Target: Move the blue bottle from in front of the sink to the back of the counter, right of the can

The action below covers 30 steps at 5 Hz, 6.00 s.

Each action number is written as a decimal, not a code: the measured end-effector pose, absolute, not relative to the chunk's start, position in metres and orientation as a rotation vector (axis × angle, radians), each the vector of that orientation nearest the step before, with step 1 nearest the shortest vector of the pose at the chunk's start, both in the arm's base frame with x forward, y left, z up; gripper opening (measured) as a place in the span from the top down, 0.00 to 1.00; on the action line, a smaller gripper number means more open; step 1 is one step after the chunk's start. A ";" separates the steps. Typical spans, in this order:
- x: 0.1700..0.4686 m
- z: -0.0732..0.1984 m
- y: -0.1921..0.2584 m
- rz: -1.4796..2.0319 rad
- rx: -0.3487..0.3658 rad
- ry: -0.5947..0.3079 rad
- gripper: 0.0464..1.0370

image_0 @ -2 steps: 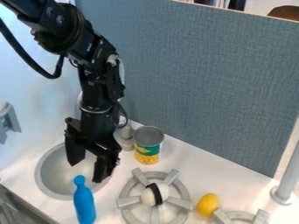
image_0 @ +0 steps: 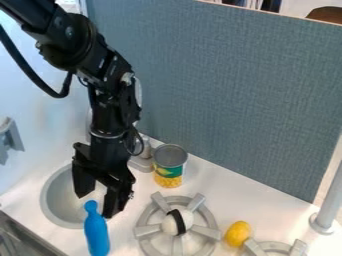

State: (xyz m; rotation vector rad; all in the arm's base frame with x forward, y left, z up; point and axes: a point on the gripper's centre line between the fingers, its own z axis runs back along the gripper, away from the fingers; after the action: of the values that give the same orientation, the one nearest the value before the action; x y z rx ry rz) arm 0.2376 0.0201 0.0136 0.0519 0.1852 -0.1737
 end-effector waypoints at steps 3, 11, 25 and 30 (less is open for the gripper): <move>0.232 0.003 0.040 -0.065 0.195 0.201 0.04; 0.240 -0.028 0.042 -0.063 0.107 0.243 0.71; 0.401 -0.020 -0.125 -0.369 0.140 0.153 0.67; 0.367 0.009 -0.078 -0.283 0.131 0.156 0.04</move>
State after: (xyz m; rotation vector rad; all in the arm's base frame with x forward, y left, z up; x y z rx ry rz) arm 0.3672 -0.0780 0.0090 0.1307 0.1556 -0.2830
